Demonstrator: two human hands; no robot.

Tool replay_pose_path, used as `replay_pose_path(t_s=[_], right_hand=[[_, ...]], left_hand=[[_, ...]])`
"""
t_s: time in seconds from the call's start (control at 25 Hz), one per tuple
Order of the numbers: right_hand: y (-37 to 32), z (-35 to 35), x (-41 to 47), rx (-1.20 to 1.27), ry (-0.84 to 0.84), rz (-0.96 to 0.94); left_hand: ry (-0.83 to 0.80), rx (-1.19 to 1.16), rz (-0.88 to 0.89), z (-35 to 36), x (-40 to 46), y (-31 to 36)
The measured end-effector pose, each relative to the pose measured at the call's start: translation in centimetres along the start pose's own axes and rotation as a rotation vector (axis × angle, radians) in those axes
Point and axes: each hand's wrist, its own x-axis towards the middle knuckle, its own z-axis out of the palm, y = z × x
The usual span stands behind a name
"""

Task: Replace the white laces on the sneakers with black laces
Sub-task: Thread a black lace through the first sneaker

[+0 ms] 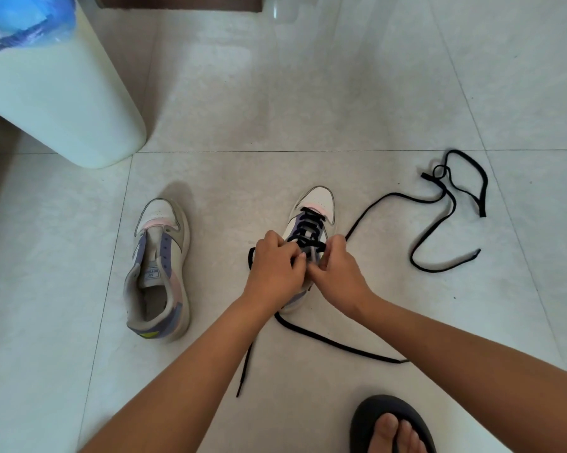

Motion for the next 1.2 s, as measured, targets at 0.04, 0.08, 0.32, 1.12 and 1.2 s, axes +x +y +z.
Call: replay_pose_path(t_s=[0.04, 0.08, 0.32, 1.12, 1.2], right_hand=[[-0.1, 0.0, 0.1, 0.016, 0.045, 0.018], [-0.2, 0.0, 0.2, 0.031, 0.090, 0.045], [0.1, 0.2, 0.4, 0.021, 0.103, 0.078], [0.6, 0.1, 0.2, -0.186, -0.196, -0.099], [0.0, -0.7, 0.6, -0.218, -0.225, -0.095]], left_hand=[[-0.007, -0.060, 0.000, -0.4, -0.2, 0.0], [-0.009, -0.103, 0.005, -0.7, -0.6, -0.1], [-0.025, 0.143, 0.133, -3.3, -2.9, -2.2], [-0.382, 0.047, -0.049, -5.9, -3.0, -2.9], [-0.146, -0.007, -0.142, -5.5, -0.9, -3.0]])
